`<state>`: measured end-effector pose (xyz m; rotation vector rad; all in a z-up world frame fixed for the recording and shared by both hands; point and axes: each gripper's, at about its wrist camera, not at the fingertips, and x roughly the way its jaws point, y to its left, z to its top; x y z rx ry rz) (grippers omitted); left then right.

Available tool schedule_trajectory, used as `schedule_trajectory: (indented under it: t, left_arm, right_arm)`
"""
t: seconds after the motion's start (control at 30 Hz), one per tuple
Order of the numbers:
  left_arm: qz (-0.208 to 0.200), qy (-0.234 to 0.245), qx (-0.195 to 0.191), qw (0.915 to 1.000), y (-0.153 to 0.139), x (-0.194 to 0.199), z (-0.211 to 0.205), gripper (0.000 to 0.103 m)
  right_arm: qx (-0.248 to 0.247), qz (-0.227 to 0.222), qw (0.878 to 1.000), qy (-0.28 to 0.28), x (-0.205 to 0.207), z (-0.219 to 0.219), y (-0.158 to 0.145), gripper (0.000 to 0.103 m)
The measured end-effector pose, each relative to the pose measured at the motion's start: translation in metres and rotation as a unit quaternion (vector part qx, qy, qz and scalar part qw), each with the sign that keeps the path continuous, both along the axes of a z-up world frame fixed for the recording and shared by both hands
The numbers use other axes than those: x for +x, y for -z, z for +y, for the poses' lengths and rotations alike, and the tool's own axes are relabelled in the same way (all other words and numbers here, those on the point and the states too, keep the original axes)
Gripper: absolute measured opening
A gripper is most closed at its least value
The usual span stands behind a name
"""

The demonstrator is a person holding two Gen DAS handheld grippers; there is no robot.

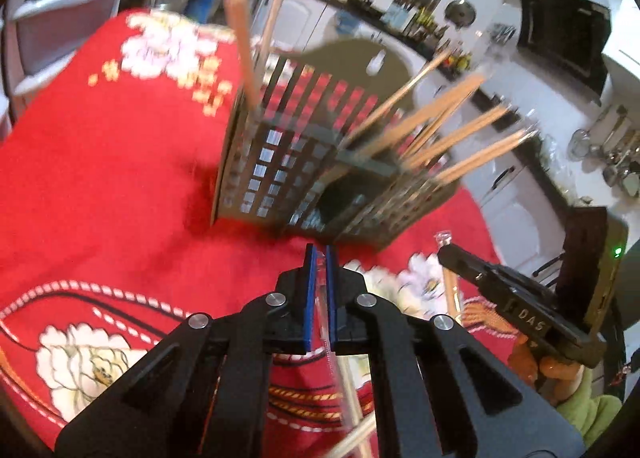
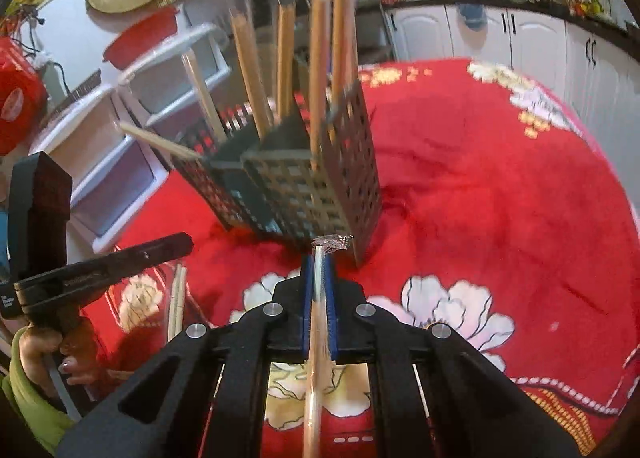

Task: Organize utensils
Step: 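Lift the left tool's chopstick over the grey caddy while the right tool carries its own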

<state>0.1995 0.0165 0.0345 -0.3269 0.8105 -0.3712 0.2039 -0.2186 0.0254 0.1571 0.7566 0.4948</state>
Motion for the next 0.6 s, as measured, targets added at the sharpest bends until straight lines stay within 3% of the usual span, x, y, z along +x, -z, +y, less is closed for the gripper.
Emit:
schedule_trajectory:
  t: [0.6]
  left_arm:
    - [-0.108,-0.011,-0.017,0.9939,-0.081,-0.006,0.004,0.001]
  right_arm:
    - [0.017,-0.095,0.995,-0.007,-0.018,0.007,-0.065,0.006]
